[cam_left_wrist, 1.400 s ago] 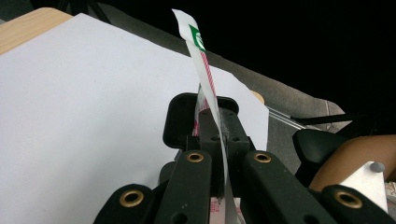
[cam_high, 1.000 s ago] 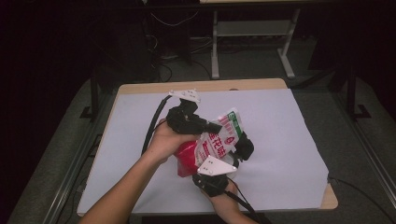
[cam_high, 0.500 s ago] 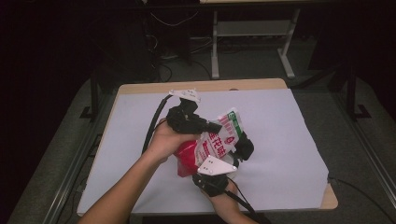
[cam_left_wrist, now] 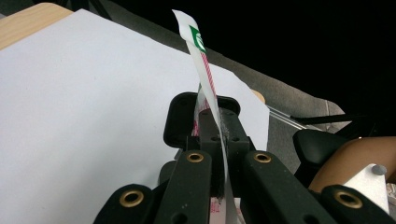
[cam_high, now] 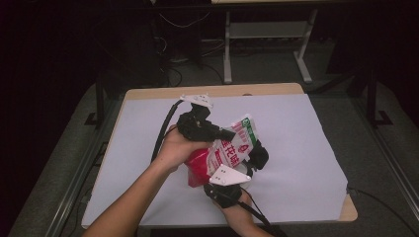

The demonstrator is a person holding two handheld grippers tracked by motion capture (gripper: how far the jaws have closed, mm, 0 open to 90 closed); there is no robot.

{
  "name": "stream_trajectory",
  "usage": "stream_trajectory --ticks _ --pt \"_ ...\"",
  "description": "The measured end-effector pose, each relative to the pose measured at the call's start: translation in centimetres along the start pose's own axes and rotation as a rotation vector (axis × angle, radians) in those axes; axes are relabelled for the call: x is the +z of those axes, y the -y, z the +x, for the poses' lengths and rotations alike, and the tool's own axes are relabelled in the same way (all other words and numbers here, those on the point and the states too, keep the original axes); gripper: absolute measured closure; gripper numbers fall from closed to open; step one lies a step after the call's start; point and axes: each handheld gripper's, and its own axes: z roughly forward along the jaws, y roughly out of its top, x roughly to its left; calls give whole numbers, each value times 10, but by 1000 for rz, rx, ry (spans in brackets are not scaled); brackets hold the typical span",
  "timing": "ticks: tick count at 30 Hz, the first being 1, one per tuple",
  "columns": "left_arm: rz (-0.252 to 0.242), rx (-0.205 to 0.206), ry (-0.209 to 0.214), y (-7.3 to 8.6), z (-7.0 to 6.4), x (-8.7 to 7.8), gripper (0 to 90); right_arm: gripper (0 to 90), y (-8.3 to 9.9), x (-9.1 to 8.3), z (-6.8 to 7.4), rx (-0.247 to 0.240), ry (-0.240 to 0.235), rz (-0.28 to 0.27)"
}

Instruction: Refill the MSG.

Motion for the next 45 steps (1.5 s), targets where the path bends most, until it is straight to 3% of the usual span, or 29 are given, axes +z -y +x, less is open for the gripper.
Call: stream_trajectory --ticks 45 --pt "12 1 4 -1 -1 1 900 900 0 0 1 0 1 2"
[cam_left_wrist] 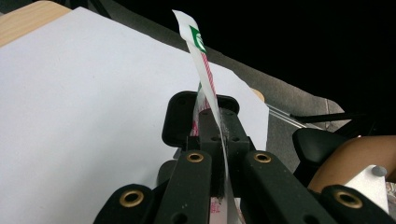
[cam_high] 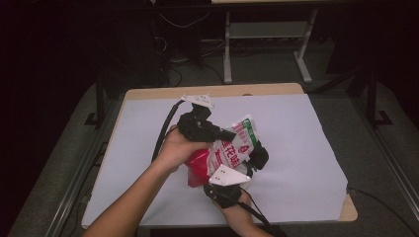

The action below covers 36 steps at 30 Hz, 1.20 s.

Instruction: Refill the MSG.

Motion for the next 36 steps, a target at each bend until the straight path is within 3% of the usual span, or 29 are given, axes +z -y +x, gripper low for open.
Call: stream_trajectory --ticks 36 --pt "1 -5 -6 -1 0 2 900 900 0 0 -1 10 -7 -1"
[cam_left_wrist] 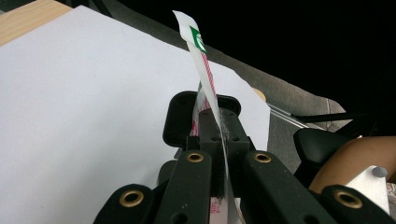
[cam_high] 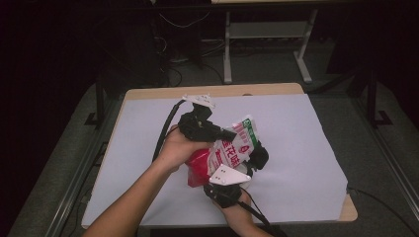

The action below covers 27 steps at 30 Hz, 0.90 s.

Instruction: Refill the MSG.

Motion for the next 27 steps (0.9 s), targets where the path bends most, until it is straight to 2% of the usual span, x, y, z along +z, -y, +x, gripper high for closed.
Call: stream_trajectory --ticks 27 --pt "12 2 -2 -1 1 2 900 900 1 0 0 10 -5 1"
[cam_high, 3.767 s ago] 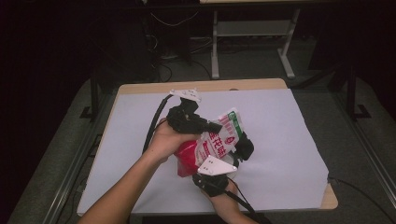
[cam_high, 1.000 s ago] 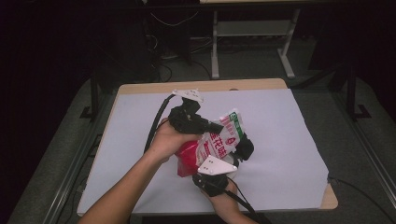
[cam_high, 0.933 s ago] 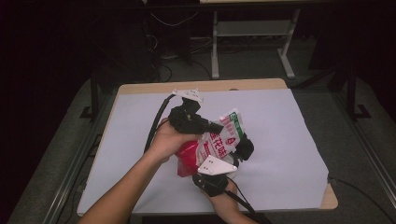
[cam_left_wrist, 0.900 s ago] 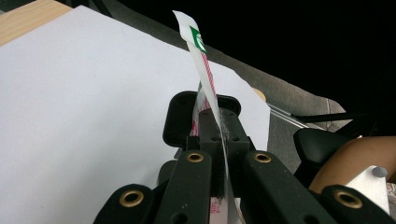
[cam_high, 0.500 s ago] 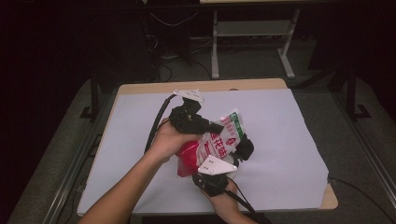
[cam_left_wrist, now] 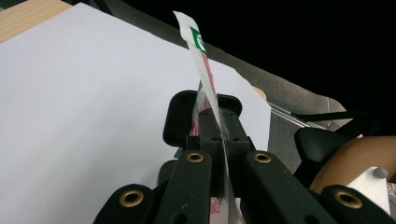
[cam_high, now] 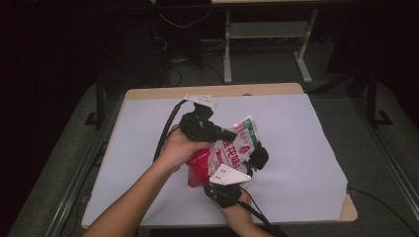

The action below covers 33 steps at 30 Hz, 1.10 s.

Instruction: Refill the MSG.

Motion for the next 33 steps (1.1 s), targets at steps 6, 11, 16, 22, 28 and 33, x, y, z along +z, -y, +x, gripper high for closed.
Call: stream_trajectory --ticks 6,11,16,22,28,33 --pt "-1 0 -1 0 0 0 900 900 0 0 0 0 0 1" --pt "-1 0 -1 0 0 0 900 900 0 0 0 1 0 1" --pt "0 -2 0 0 0 0 900 900 0 0 0 -1 0 0" --pt "0 -2 -2 0 0 0 900 900 0 0 0 -1 -1 1" --pt "-1 0 -2 0 0 0 900 900 0 0 0 -2 0 0" --pt "-3 0 -2 0 0 0 900 900 0 0 0 -4 0 0"
